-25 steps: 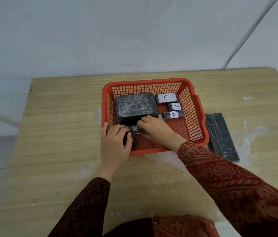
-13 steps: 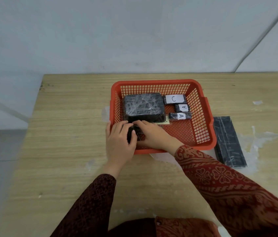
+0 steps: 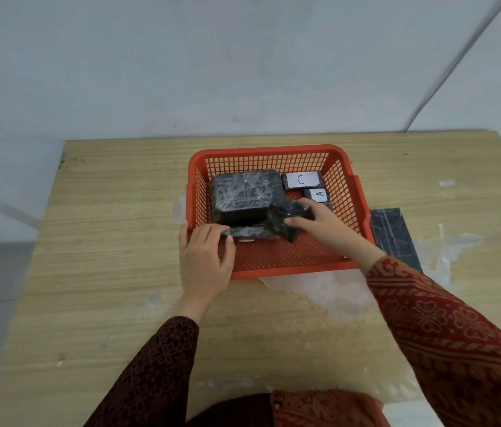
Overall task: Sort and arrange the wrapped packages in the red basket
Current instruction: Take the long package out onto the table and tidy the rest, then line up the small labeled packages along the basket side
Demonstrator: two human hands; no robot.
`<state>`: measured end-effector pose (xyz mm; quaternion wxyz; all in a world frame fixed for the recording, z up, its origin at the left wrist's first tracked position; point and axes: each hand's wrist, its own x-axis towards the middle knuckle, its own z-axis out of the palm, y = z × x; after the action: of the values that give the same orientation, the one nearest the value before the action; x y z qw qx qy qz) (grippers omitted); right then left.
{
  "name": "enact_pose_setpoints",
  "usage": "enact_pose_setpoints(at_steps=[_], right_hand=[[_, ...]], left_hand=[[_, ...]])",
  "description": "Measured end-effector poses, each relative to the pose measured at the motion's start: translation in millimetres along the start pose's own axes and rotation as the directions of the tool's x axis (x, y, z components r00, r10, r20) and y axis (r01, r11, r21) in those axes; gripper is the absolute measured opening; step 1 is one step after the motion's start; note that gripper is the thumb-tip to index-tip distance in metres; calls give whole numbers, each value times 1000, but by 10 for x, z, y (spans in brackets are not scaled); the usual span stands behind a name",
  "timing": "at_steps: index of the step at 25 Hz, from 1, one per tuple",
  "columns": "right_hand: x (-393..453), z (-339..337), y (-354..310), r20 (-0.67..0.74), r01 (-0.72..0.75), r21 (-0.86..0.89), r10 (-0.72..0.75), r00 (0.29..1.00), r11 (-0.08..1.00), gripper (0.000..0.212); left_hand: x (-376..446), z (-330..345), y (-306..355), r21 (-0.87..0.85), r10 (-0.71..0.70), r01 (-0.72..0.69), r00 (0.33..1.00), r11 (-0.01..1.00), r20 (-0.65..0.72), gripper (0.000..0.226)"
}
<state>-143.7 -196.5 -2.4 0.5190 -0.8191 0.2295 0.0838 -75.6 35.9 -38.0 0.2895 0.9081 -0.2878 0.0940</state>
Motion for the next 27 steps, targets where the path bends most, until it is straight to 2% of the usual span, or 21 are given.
enact_pose_setpoints(at_steps=[2, 3, 6, 8, 10, 14, 16, 19, 21, 24, 27], right_hand=[[-82, -235, 98, -141, 79, -183, -106, 984, 980, 23], [-110, -310, 151, -155, 118, -322, -176, 972, 939, 25], [-152, -361, 309, -35, 169, -681, -262, 965, 713, 27], [-146, -331, 397, 34, 170, -796, -238, 971, 581, 34], [-126, -319, 406, 88, 166, -803, -162, 983, 573, 43], [-80, -372, 382, 189, 126, -740, 25, 982, 661, 50], [-65, -366, 376, 172, 89, -713, 50, 984, 696, 50], [-45, -289, 337, 63, 13, -668, 40, 997, 744, 57], [-41, -220, 327, 39, 23, -717, 7, 999, 697, 62], [-50, -192, 324, 134, 102, -842, 22, 991, 529, 66], [-55, -224, 303, 92, 73, -929, 35, 995, 363, 63]], left_hand=[[-3, 1, 0, 10, 9, -9, 1000, 1000, 0, 20], [-4, 0, -3, 14, 14, -14, 1000, 1000, -1, 19], [-9, 4, -13, 26, 21, -21, 1000, 999, 4, 19], [-10, 14, -13, 35, 24, -24, 1000, 999, 13, 20], [-11, 20, -18, 39, 23, -24, 1000, 999, 12, 20], [-13, 24, -26, 43, 22, -23, 1000, 999, 14, 21], [-10, 25, -27, 39, 23, -23, 1000, 999, 16, 21], [-10, 21, -35, 38, 22, -23, 1000, 999, 15, 19], [-15, 19, -38, 37, 24, -24, 1000, 999, 12, 19], [-12, 24, -37, 35, 27, -28, 1000, 999, 13, 18], [-13, 26, -39, 31, 25, -25, 1000, 999, 15, 18]])
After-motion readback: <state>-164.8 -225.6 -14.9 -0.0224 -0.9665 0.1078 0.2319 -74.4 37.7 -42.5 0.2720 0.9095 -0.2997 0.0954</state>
